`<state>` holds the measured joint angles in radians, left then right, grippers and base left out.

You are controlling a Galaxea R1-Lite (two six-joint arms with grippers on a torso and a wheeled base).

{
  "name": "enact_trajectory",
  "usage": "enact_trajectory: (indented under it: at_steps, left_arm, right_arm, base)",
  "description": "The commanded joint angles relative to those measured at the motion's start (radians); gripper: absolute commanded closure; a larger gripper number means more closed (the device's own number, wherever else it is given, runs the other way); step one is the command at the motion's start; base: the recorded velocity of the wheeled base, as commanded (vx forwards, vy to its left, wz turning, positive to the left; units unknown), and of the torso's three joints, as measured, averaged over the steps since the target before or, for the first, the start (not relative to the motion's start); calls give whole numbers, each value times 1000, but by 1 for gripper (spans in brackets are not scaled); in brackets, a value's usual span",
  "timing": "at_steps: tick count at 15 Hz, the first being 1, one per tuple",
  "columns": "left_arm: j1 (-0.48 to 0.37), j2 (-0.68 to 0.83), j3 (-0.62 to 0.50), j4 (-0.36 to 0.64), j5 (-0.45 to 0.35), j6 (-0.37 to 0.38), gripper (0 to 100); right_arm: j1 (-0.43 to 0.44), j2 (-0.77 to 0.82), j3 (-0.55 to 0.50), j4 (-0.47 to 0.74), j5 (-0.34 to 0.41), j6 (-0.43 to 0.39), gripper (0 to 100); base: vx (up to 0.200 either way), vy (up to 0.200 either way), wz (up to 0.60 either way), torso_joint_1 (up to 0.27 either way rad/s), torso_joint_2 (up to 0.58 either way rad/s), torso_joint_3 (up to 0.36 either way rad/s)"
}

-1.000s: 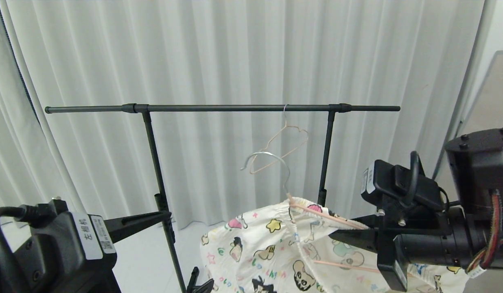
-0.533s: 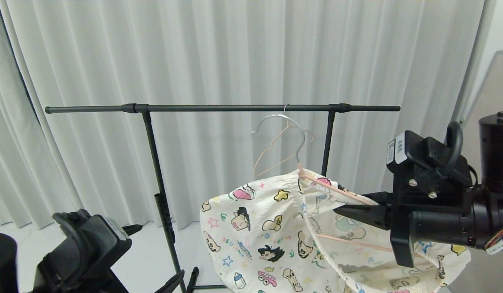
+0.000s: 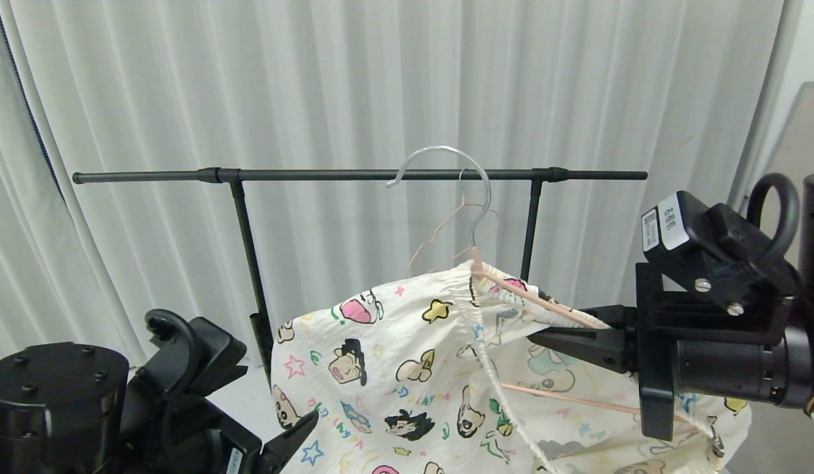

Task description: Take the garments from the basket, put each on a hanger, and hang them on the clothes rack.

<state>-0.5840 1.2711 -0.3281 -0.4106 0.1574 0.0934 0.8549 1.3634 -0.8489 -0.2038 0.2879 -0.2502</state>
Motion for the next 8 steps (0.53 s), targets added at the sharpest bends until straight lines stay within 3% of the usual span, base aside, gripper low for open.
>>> enact_trajectory:
  at_steps: [1, 2, 8]
  left_arm:
    - [15, 42, 1, -8, 1, -1, 0]
    - [16, 40, 3, -8, 1, -1, 100]
    - [78, 30, 14, -11, 2, -3, 100]
  right_arm:
    - [15, -12, -1, 0, 1, 2, 100]
    - [13, -17, -1, 0, 1, 3, 100]
    - [-8, -24, 5, 4, -4, 9, 100]
  base:
    - [0, 0, 0, 0, 0, 0]
    - [0, 0, 0, 0, 0, 0]
    - [0, 0, 0, 0, 0, 0]
